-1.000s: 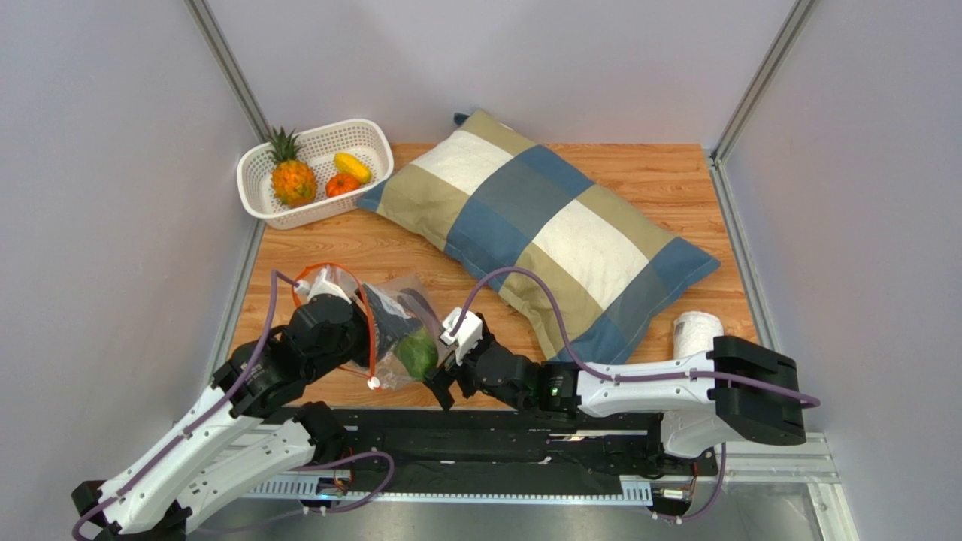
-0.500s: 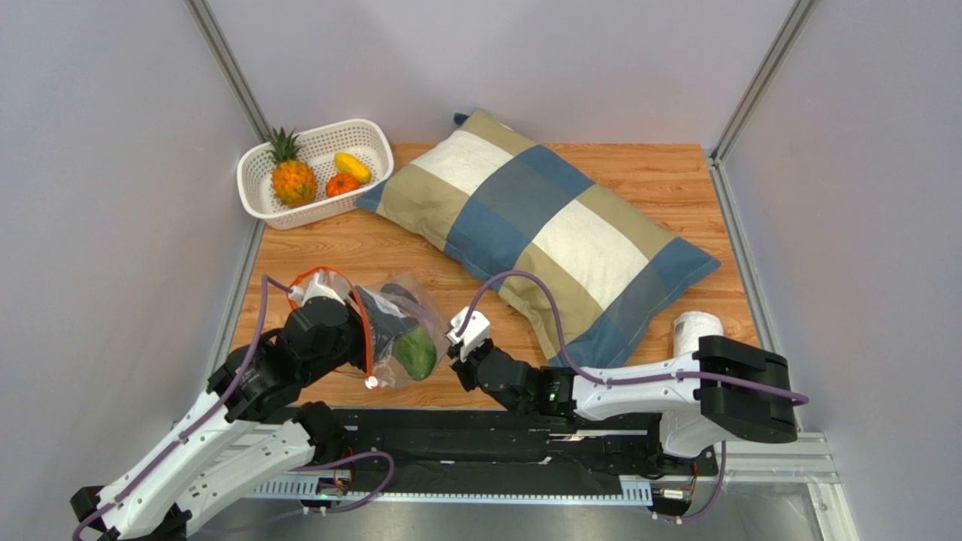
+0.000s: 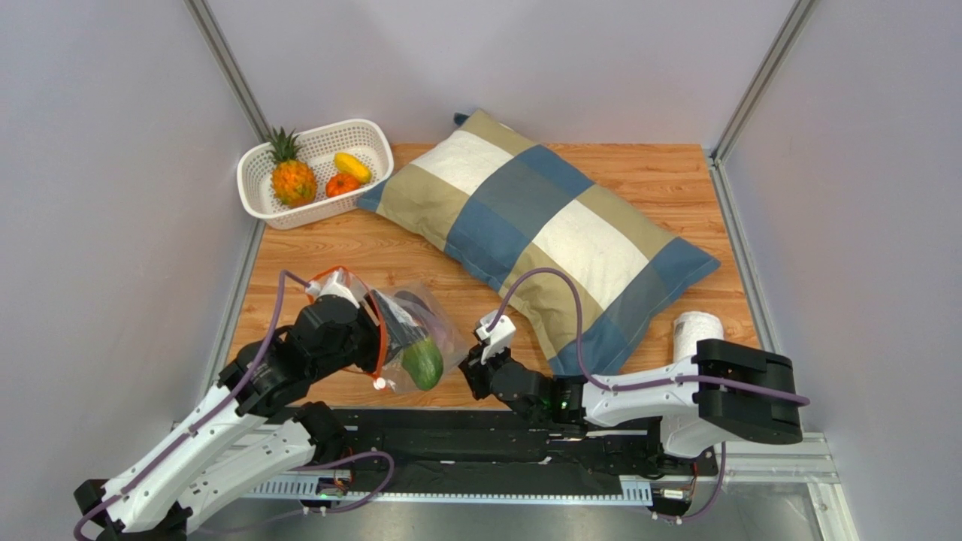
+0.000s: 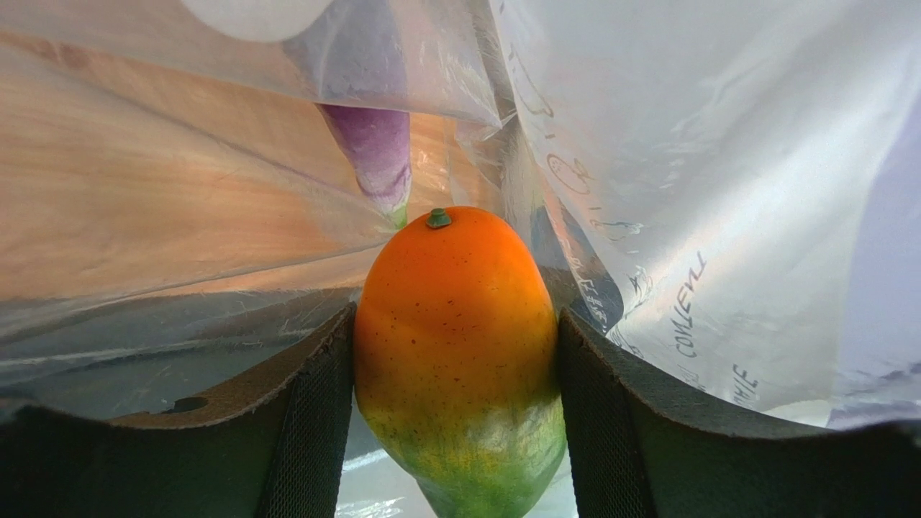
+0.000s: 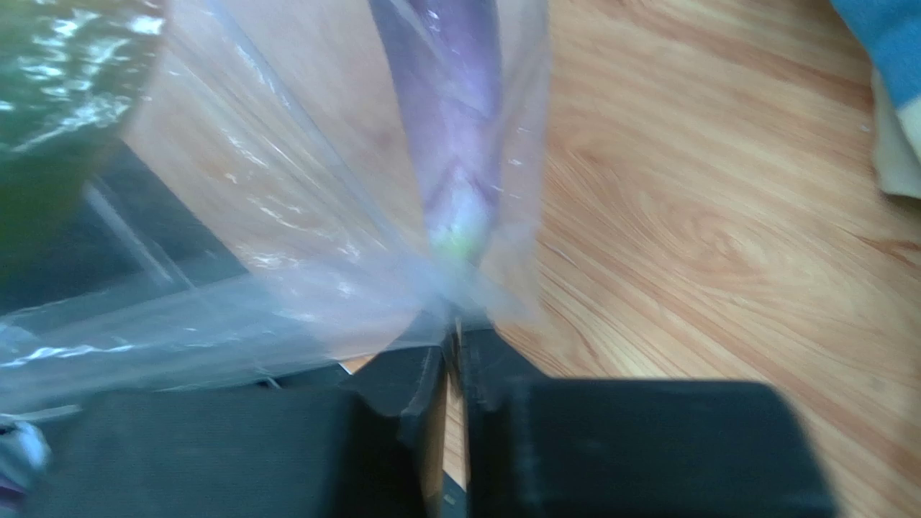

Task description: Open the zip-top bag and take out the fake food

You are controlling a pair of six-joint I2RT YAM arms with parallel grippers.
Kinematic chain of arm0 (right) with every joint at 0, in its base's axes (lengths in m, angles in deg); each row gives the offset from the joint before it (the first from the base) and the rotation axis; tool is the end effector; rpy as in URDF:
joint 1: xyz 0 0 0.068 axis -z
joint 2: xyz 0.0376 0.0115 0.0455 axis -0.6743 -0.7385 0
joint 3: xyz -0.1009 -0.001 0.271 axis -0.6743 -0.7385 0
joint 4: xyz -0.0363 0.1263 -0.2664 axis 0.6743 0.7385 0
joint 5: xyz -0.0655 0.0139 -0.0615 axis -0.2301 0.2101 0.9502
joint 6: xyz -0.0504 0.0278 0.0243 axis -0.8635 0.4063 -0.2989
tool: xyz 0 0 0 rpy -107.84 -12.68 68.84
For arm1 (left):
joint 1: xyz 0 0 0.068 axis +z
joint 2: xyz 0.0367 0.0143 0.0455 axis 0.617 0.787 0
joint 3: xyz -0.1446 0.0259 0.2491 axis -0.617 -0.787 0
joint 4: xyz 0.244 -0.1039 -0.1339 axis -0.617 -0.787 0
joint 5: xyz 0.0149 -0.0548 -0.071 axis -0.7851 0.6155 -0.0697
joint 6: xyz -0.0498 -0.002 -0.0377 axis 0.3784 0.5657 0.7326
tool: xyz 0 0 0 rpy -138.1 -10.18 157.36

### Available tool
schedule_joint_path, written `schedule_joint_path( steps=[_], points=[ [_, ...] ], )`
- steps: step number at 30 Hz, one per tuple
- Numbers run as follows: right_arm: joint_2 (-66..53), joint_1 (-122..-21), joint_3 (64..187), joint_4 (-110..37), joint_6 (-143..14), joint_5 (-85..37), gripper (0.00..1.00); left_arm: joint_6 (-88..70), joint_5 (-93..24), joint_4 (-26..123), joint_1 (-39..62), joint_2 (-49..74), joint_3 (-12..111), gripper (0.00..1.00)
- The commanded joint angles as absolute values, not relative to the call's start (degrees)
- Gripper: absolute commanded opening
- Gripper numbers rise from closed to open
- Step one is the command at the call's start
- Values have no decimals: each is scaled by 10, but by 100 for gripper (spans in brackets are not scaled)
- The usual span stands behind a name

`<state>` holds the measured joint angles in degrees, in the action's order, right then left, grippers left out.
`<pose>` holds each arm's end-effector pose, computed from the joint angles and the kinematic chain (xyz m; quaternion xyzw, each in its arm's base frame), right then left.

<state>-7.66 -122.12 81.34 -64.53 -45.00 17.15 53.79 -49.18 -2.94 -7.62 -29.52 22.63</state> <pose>0.0814 0.3015 0.1640 -0.2183 0.7870 0.2738 0.5079 0.1046 -0.0997 0.3137 -0.2479 0.8580 -0.3631 0.2657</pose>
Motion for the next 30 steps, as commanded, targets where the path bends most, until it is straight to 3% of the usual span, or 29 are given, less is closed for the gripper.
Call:
schedule_joint_path(
  steps=[1, 2, 3, 6, 10, 17, 23, 26, 30],
  points=[
    [-53, -1190, 775, -501, -441, 130, 25, 402, -444, -18, -77, -287, 217, 0],
    [-38, -1191, 788, -477, -443, 104, 39, 394, -446, -18, -77, -279, 210, 0],
    [-3, -1191, 811, -449, -434, 82, 66, 387, -448, -17, -77, -259, 207, 0],
    [73, -1190, 862, -323, -421, 52, 84, 354, -439, -4, -79, -212, 203, 0],
    [114, -1183, 980, -232, -430, 15, 91, 330, -496, 5, -138, -174, 216, 0],
    [78, -1098, 1104, -206, -386, -75, 94, 360, -603, -2, -225, -149, 233, 0],
    [41, -1092, 1143, -215, -369, -119, 91, 378, -651, -18, -275, -127, 245, 0],
    [14, -1091, 1166, -210, -368, -128, 85, 387, -659, -19, -292, -110, 251, 0],
    [-1, -1089, 1173, -204, -363, -120, 64, 402, -684, -33, -319, -107, 259, 0]
  ],
)
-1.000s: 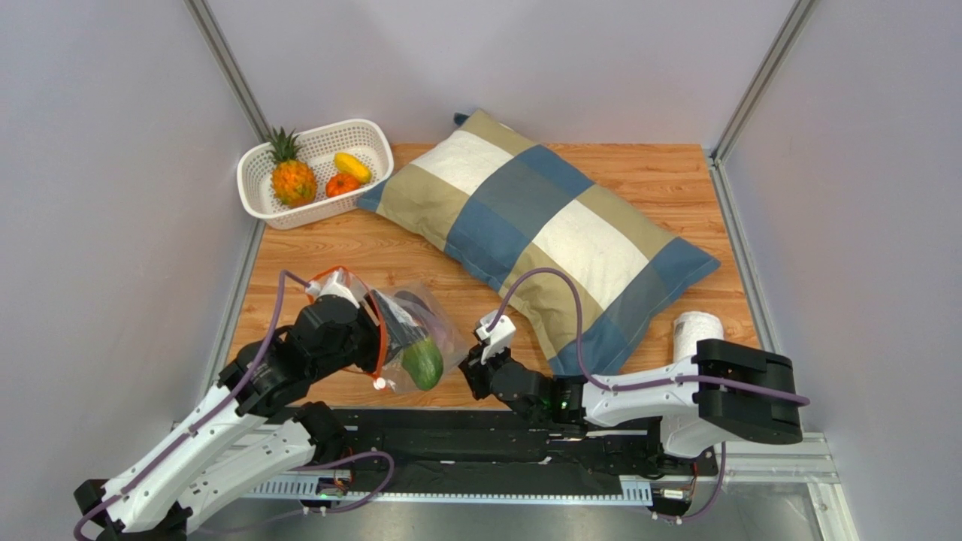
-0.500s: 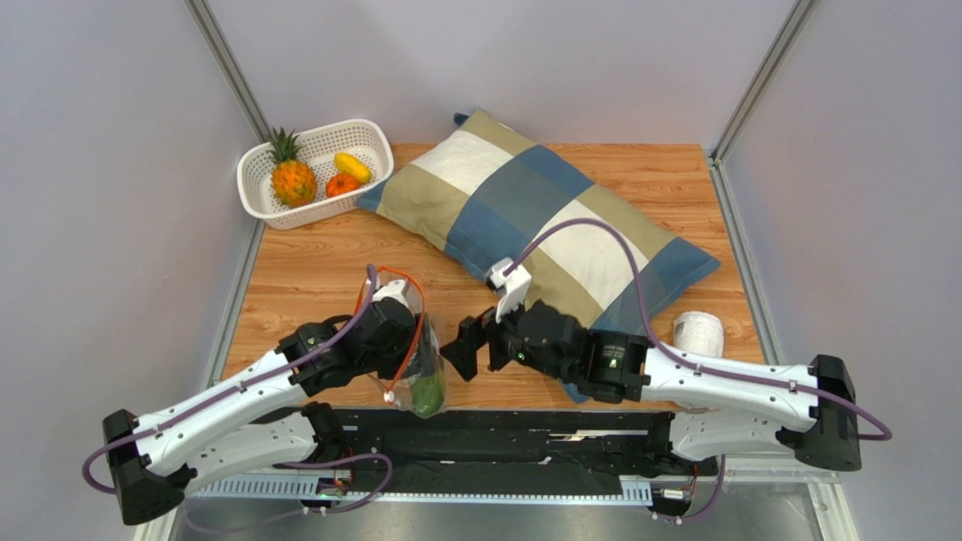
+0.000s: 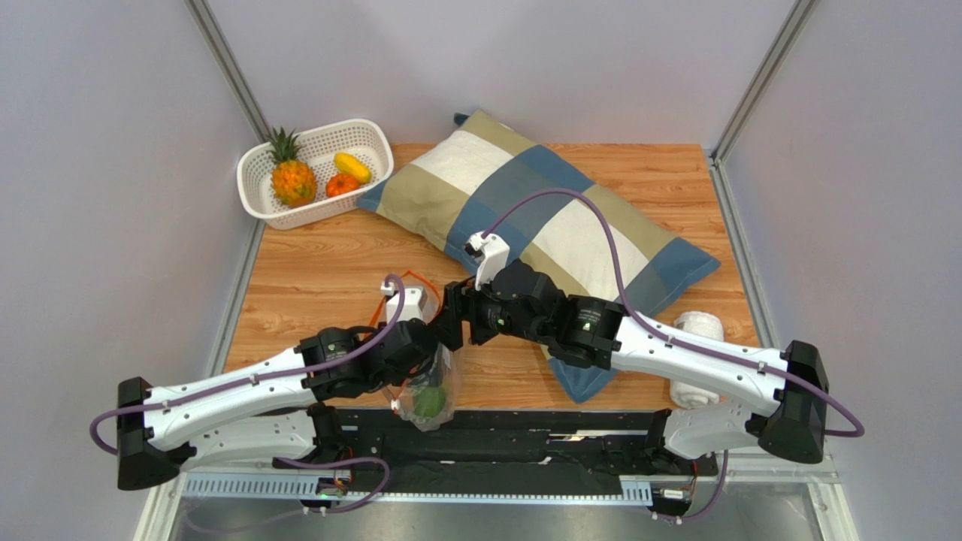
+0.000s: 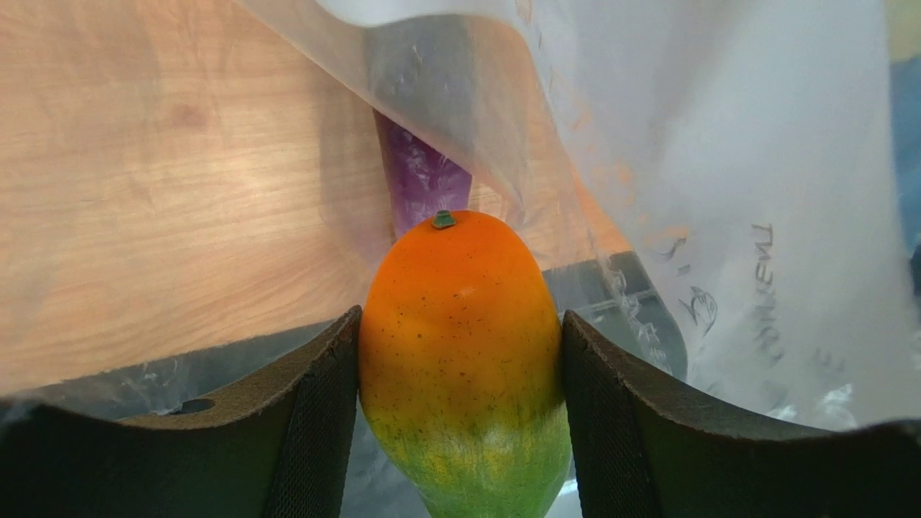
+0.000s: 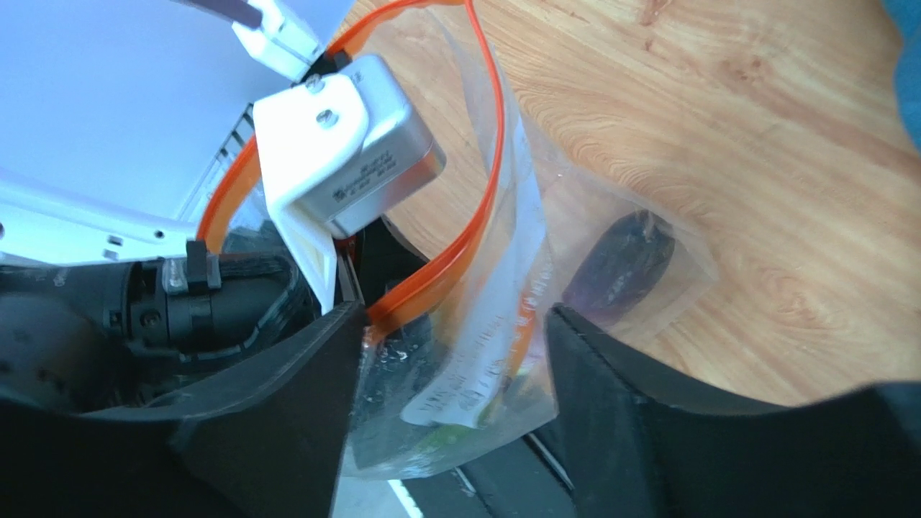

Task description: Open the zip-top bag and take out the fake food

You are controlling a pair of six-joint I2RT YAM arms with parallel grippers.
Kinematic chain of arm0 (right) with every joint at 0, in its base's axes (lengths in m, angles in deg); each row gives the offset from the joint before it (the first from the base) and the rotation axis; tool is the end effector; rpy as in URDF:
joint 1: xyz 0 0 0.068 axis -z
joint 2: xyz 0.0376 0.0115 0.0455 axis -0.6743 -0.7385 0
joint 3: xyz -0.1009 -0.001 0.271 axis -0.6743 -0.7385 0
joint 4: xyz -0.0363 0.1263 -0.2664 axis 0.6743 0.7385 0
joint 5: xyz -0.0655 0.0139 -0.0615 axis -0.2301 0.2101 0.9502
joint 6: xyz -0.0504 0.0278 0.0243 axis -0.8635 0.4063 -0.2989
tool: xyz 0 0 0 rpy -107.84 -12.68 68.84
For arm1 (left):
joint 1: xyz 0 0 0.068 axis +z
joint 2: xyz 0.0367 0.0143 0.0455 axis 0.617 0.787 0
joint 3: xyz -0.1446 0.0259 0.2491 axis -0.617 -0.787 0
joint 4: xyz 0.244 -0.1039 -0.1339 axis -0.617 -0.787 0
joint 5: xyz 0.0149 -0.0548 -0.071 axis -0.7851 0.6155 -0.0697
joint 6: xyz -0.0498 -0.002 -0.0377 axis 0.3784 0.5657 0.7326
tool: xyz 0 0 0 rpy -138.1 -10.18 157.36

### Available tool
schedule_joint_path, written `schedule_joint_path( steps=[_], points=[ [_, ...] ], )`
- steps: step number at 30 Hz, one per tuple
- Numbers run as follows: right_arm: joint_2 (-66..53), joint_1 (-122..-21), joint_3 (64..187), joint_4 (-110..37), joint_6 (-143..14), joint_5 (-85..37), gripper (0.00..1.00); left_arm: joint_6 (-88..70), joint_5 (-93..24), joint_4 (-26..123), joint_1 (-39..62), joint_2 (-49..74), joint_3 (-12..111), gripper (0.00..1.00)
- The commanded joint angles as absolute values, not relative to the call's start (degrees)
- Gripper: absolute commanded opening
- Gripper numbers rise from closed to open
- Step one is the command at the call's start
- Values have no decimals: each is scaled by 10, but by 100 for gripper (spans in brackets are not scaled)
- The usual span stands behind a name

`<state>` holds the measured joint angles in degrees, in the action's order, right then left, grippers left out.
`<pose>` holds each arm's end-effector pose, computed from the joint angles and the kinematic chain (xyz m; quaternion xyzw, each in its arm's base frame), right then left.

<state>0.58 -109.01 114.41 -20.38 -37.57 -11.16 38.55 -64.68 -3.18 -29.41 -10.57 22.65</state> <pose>0.1393 0.3111 0.3406 -0.2165 0.8217 0.3793 0.3662 0.0931 -0.1785 0.2650 0.0102 0.9403 -0.1759 0.2910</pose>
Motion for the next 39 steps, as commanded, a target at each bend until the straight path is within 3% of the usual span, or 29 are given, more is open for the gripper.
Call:
schedule_joint_path(
  steps=[1, 2, 3, 5, 6, 9, 15, 20, 24, 32, 39],
  points=[
    [0, -1088, 1169, -200, -357, -115, 63, 404, -688, -38, -322, -109, 259, 0],
    [2, -1083, 1166, -200, -356, -108, 62, 406, -698, -45, -324, -110, 259, 0],
    [7, -1080, 1162, -204, -354, -109, 51, 407, -702, -48, -327, -114, 258, 0],
    [10, -1067, 1153, -212, -352, -117, 39, 405, -706, -50, -332, -119, 255, 0],
    [8, -1061, 1152, -219, -351, -122, 26, 400, -708, -50, -336, -120, 255, 0],
    [9, -1041, 1156, -211, -347, -129, 0, 375, -717, -51, -351, -124, 263, 0],
    [32, -1030, 1129, -209, -355, -130, 0, 330, -732, -30, -356, -213, 260, 0],
    [62, -1031, 1082, -253, -337, -218, 0, 264, -771, 35, -356, -293, 237, 0],
    [97, -1044, 1065, -286, -335, -239, 0, 255, -819, -19, -356, -247, 271, 0],
    [91, -1045, 1136, -241, -366, -234, 0, 235, -809, -34, -356, -132, 288, 0],
    [104, -1044, 1057, -248, -344, -218, 0, 219, -777, 5, -355, -223, 329, 0]
  ],
)
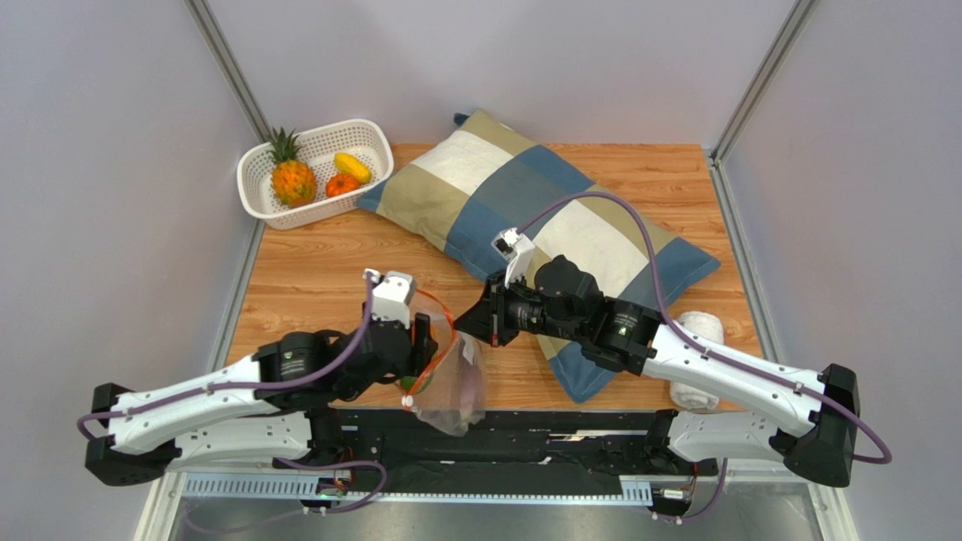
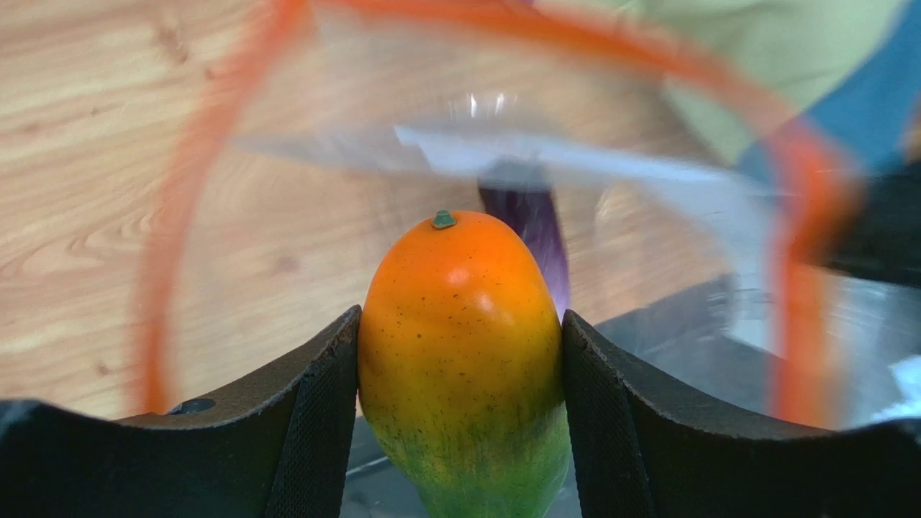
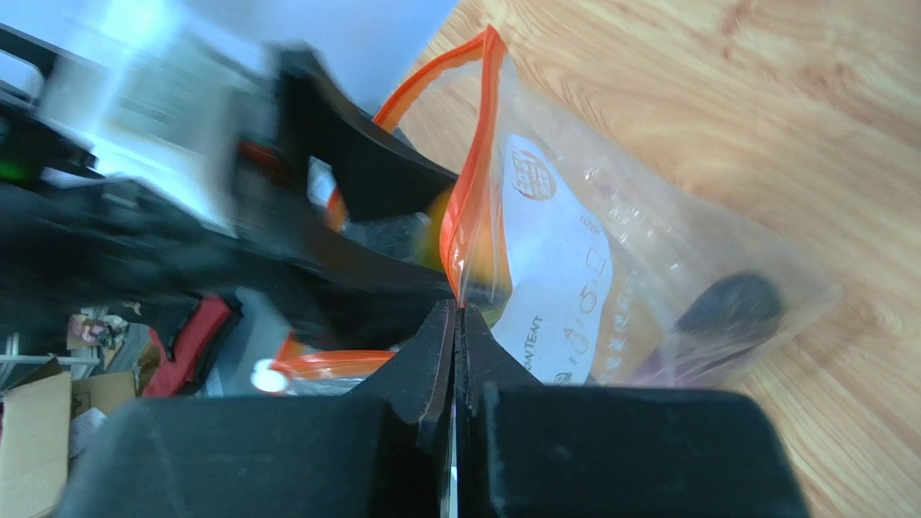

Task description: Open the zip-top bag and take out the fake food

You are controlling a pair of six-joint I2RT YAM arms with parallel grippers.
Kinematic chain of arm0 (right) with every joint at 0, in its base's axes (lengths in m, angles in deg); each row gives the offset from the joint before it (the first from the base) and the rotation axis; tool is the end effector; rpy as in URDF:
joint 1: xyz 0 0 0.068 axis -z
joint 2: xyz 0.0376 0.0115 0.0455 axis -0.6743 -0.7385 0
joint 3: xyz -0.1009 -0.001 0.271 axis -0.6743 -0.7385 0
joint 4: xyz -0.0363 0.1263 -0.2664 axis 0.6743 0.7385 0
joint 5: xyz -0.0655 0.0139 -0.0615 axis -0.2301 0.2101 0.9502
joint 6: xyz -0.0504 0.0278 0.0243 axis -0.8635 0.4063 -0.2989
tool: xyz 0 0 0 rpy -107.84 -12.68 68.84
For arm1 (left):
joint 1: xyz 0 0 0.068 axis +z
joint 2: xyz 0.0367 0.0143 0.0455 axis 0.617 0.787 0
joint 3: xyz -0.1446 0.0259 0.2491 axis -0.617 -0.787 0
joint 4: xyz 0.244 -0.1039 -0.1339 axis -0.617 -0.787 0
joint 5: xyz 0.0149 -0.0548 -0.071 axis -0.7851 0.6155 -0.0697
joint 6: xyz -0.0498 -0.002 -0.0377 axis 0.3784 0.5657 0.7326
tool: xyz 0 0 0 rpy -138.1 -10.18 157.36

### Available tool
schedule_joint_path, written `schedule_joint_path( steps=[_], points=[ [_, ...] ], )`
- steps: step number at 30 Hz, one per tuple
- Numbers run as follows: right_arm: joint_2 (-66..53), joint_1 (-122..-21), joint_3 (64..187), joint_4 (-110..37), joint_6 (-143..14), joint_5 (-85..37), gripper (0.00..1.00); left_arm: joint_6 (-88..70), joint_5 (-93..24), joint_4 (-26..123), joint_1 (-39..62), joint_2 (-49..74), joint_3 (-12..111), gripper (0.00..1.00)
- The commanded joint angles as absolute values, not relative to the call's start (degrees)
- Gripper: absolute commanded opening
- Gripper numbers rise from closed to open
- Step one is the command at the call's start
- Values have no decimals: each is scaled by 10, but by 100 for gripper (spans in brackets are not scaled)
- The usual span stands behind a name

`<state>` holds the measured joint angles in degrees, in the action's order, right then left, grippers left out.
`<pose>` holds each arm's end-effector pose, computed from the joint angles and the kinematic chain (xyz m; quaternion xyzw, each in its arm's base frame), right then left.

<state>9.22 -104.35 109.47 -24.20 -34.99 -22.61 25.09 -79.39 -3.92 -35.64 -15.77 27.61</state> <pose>0.1393 0.2723 0.3594 -0.2103 0.7857 0.4680 0.3457 0.0784 -0.1675 0.3151 0.0983 0.8841 -0.1574 0.4290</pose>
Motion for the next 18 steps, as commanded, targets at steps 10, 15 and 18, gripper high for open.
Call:
schedule_joint_path(
  steps=[10, 15, 18],
  points=[
    [102, -1047, 1055, -205, -346, -128, 0, 292, -728, -107, -288, -193, 491, 0],
    [111, -1047, 1057, -193, -356, -124, 0, 171, -588, -55, -9, -164, 513, 0],
    [118, -1047, 1058, -189, -361, -131, 0, 129, -523, 4, 106, -98, 547, 0]
  ],
)
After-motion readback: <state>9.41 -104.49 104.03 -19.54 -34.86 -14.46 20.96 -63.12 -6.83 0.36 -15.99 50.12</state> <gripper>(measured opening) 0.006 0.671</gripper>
